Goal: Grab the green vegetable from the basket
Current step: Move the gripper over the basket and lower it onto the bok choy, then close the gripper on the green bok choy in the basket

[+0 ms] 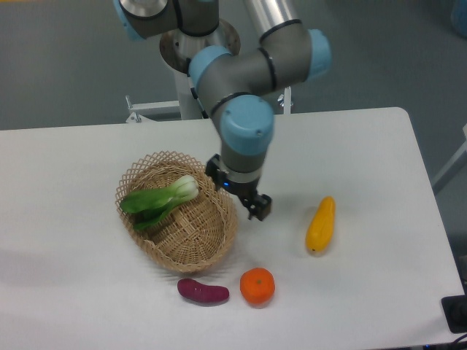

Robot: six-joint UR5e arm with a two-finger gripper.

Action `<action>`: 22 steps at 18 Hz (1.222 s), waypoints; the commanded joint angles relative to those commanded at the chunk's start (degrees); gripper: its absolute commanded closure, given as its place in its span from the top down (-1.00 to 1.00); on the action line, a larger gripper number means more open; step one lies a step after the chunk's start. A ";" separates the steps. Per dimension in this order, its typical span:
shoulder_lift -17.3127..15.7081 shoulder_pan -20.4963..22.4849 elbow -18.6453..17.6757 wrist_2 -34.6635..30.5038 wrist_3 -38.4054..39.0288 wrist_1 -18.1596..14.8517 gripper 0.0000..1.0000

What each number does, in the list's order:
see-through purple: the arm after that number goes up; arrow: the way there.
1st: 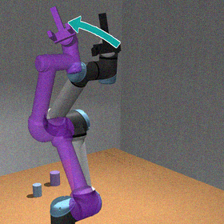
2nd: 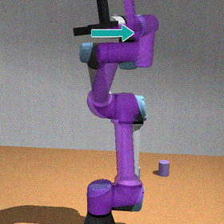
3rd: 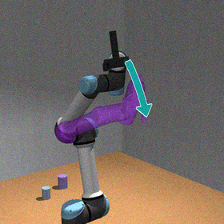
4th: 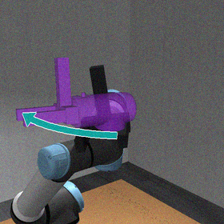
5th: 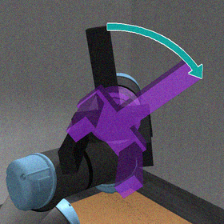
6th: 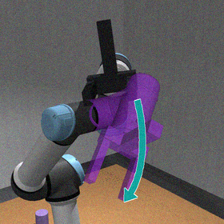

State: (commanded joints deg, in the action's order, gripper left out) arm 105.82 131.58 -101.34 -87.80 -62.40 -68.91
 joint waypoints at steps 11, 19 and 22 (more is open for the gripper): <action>1.14 -6.43 -5.18 0.09 -0.26 0.17 1.00; 4.48 -7.57 -5.63 0.09 0.97 4.31 1.00; 4.84 -8.01 -5.89 0.09 1.23 4.22 0.89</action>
State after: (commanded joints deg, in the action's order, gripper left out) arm 110.65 123.58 -107.22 -87.71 -61.17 -64.69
